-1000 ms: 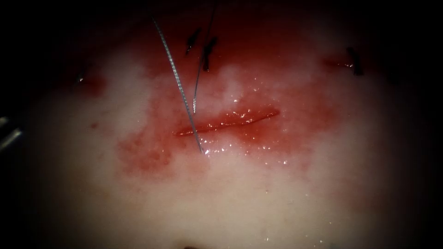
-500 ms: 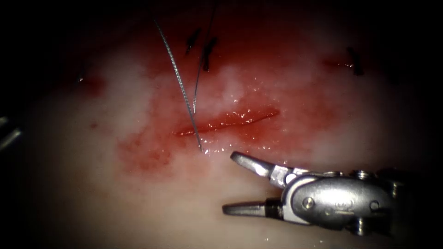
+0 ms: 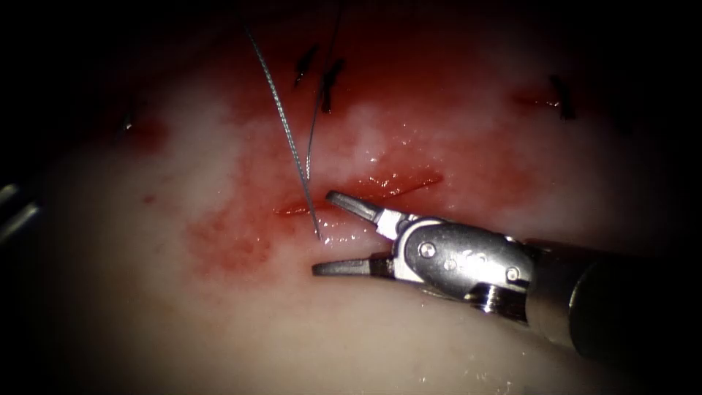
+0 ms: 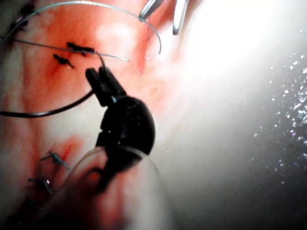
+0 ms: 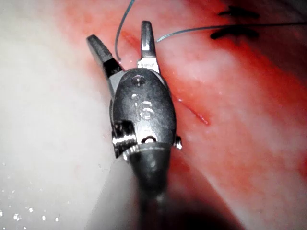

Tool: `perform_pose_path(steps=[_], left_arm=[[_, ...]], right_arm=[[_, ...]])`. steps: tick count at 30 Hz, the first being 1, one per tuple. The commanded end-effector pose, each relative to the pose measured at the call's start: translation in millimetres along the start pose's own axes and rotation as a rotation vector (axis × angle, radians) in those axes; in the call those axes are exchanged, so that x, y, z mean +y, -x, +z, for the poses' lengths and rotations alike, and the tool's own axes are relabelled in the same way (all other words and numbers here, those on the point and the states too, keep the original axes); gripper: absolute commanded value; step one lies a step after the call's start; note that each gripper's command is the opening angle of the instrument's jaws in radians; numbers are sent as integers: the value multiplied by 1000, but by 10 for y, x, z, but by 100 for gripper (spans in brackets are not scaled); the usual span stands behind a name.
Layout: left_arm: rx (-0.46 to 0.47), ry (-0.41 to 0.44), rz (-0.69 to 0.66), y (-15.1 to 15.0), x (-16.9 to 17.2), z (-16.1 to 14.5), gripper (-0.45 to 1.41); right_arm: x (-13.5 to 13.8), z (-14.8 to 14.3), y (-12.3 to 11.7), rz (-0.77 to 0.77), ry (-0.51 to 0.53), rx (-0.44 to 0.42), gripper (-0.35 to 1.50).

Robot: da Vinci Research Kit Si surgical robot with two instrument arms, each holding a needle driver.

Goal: Wound Closure

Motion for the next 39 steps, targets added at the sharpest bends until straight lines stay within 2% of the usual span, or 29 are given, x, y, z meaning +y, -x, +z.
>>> perform_pose_path(steps=[1,3,4,5,7,9,10,11,14,17,26,29,34,35,39], left_arm=[[1,0,-1,3,5,7,-45],[1,0,0,3,5,6,-45],[0,3,1,3,5,6,-45],[0,3,1,3,5,6,-45],[0,3,1,3,5,6,-45],[0,3,1,3,5,6,-45],[0,3,1,3,5,6,-45],[0,3,1,3,5,6,-45],[0,3,-5,3,4,6,-45],[-1,3,-5,2,4,5,-45],[0,4,-12,2,4,5,-45],[0,4,-12,2,4,5,-45],[0,4,-12,2,4,5,-45],[0,4,-12,2,4,5,-45],[0,4,-12,2,4,5,-45]], right_arm=[[1,14,5,2,-2,2,118],[3,25,13,32,-2,-5,113],[3,30,18,44,-4,-24,100],[3,30,18,44,-4,-24,100],[2,32,22,39,-9,-55,81],[2,32,27,33,-6,-96,73],[2,32,29,31,-9,-101,54],[1,30,30,29,-20,-126,-35],[0,27,28,5,28,-161,-35],[1,20,16,-71,75,-75,-35],[-14,16,9,-124,65,-56,-35],[-18,11,5,-120,48,-9,-35],[-26,10,3,-129,14,16,-35],[-30,9,2,-125,4,20,-35],[-75,-1,-4,-141,-63,-12,-35]])
